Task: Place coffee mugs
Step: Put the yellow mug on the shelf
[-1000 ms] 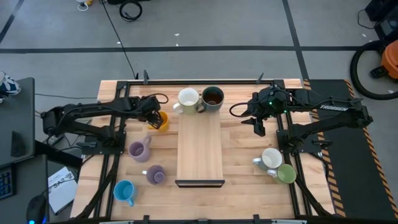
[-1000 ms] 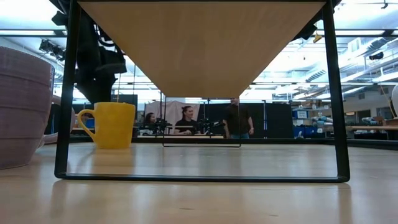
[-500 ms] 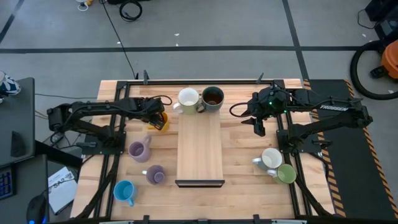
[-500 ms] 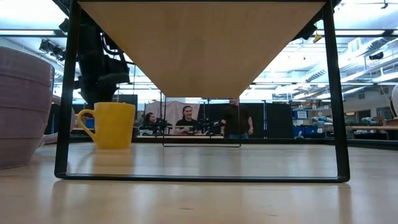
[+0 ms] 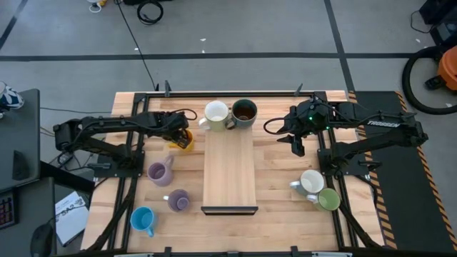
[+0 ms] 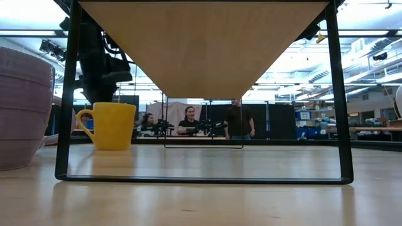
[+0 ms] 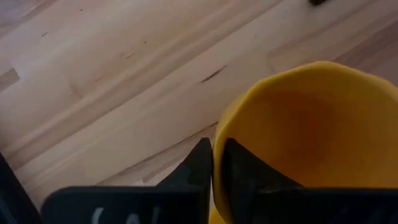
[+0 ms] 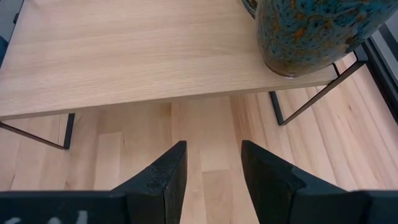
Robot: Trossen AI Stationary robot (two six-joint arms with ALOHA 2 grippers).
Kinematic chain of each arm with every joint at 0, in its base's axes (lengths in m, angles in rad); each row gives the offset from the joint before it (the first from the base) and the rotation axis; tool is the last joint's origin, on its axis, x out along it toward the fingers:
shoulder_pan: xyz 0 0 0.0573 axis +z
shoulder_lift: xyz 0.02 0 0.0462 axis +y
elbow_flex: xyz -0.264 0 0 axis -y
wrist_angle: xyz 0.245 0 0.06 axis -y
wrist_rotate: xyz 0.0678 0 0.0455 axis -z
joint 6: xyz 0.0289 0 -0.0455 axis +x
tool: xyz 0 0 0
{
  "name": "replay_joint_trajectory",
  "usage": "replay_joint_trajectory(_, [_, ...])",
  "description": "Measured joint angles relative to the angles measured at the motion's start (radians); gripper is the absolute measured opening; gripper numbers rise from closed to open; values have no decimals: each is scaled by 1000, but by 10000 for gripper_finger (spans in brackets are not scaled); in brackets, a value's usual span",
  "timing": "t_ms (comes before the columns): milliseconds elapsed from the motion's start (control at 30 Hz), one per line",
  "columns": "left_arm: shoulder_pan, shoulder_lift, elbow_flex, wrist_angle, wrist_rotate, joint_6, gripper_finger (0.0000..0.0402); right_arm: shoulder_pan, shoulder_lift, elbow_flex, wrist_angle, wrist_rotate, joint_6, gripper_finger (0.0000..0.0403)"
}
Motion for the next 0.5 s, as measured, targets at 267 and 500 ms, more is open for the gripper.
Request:
replay_joint_trajectory(267, [1, -7, 119, -154, -1, -3, 29, 0, 0, 0, 0, 0, -3, 158])
replay_joint_trajectory(500, [0, -8, 301, -384, 1, -6, 29, 0, 0, 0, 0, 0, -3, 158])
